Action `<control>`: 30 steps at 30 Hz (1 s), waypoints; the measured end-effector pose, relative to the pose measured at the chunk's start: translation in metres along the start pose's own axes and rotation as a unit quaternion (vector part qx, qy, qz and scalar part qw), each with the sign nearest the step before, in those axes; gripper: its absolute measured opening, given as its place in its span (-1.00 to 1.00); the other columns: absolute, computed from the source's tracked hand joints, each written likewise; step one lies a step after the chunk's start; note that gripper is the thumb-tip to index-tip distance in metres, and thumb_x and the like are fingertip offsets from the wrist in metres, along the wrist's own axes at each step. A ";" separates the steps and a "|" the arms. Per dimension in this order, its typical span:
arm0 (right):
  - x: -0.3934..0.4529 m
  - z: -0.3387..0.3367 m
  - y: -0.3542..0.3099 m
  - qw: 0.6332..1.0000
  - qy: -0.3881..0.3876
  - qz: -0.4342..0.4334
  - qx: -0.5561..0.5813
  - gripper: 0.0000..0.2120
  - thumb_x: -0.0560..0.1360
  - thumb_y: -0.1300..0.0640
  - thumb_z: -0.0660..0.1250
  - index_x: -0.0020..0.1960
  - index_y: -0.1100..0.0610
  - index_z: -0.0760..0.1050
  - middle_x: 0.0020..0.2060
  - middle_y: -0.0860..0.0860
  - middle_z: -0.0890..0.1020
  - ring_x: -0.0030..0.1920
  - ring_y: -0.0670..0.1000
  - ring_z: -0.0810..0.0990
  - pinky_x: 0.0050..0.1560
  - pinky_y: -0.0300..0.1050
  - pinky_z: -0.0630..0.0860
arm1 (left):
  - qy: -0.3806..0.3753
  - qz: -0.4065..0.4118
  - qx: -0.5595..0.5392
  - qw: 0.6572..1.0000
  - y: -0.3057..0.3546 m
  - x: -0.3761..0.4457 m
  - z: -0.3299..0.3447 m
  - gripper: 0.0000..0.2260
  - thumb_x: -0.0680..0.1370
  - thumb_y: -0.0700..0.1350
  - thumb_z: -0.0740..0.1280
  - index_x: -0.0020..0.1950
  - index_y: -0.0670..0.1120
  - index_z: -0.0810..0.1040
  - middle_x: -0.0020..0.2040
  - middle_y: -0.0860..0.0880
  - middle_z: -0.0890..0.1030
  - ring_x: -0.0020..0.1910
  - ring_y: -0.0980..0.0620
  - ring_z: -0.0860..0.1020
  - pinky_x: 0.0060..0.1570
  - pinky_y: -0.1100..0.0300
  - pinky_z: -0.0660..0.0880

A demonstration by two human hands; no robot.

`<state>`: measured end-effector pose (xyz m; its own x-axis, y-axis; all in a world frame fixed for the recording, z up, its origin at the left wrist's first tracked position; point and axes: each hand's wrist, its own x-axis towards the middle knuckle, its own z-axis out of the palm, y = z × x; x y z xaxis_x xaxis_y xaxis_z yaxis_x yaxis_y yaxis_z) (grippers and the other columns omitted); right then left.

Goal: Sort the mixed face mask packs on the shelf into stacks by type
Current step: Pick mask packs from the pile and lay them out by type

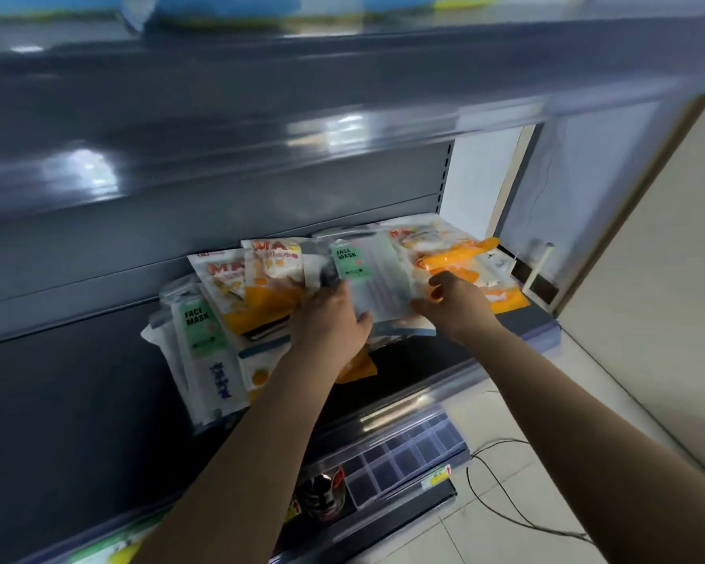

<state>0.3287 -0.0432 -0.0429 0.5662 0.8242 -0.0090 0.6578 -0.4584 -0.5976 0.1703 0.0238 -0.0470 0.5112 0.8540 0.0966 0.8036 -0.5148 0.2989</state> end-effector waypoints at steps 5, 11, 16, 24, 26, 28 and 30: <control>0.010 0.006 0.001 0.993 -0.001 0.038 0.114 -0.49 0.43 0.06 0.43 0.30 0.24 0.41 -0.06 0.08 0.54 -0.13 0.09 0.52 -0.17 -0.11 0.42 | -0.003 -0.046 -0.119 0.992 -0.002 0.006 -0.004 -0.53 0.53 -0.02 0.30 0.39 -0.08 0.26 0.23 -0.08 0.52 0.12 -0.08 0.51 -0.06 0.12 0.49; 0.007 0.007 0.000 0.962 0.001 0.020 0.274 -0.60 0.38 0.22 0.47 0.16 0.24 0.45 -0.29 0.00 0.49 -0.39 -0.01 0.47 -0.45 -0.28 0.43 | 0.045 -0.081 -0.355 0.930 -0.012 -0.005 -0.006 -0.44 0.47 -0.18 0.41 0.42 -0.03 0.28 0.29 -0.03 0.44 0.03 0.10 0.44 -0.16 0.29 0.48; -0.005 0.016 -0.013 0.952 0.023 -0.067 0.297 -0.66 0.37 0.23 0.48 0.08 0.17 0.44 -0.23 -0.07 0.44 -0.15 0.02 0.49 -0.12 -0.08 0.50 | 0.115 -0.101 -0.458 0.875 -0.023 -0.017 -0.020 -0.46 0.42 -0.26 0.45 0.37 -0.13 0.36 0.30 -0.02 0.49 0.19 0.04 0.48 0.02 0.26 0.51; -0.019 0.013 -0.007 0.950 0.050 -0.130 0.281 -0.78 0.42 0.23 0.43 0.03 0.20 0.49 -0.20 -0.08 0.47 -0.17 -0.08 0.48 -0.19 -0.33 0.42 | 0.215 -0.133 -0.503 0.826 -0.063 -0.043 -0.037 -0.64 0.46 -0.31 0.38 0.23 -0.09 0.45 -0.05 0.12 0.60 -0.04 0.09 0.59 -0.22 0.24 0.61; -0.019 0.010 0.002 0.957 0.047 -0.110 0.263 -0.73 0.42 0.19 0.44 0.09 0.16 0.48 -0.17 -0.03 0.47 -0.17 -0.04 0.48 -0.21 -0.26 0.42 | 0.232 -0.144 -0.520 0.810 -0.072 -0.049 -0.041 -0.62 0.47 -0.32 0.38 0.25 -0.11 0.43 -0.03 0.06 0.61 -0.10 0.19 0.58 -0.16 0.26 0.60; -0.018 0.008 0.009 0.962 0.045 -0.091 0.253 -0.69 0.41 0.18 0.44 0.13 0.17 0.48 -0.13 -0.02 0.48 -0.14 0.00 0.50 -0.24 -0.22 0.41 | 0.238 -0.147 -0.531 0.800 -0.077 -0.054 -0.041 -0.61 0.47 -0.33 0.37 0.27 -0.13 0.42 -0.03 0.03 0.63 -0.15 0.26 0.60 -0.14 0.23 0.60; -0.017 0.006 0.015 0.963 0.052 -0.081 0.252 -0.69 0.41 0.19 0.44 0.12 0.16 0.47 -0.12 0.01 0.48 -0.13 0.03 0.50 -0.24 -0.17 0.43 | 0.234 -0.148 -0.537 0.797 -0.078 -0.056 -0.040 -0.61 0.48 -0.34 0.36 0.27 -0.13 0.41 -0.07 0.07 0.62 -0.22 0.34 0.61 -0.20 0.30 0.60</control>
<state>0.3261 -0.0617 -0.0563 0.5414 0.8209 0.1816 0.4315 -0.0859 -0.8980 0.0665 0.0191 -0.0383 -0.0238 0.9900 0.1389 0.0149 -0.1386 0.9902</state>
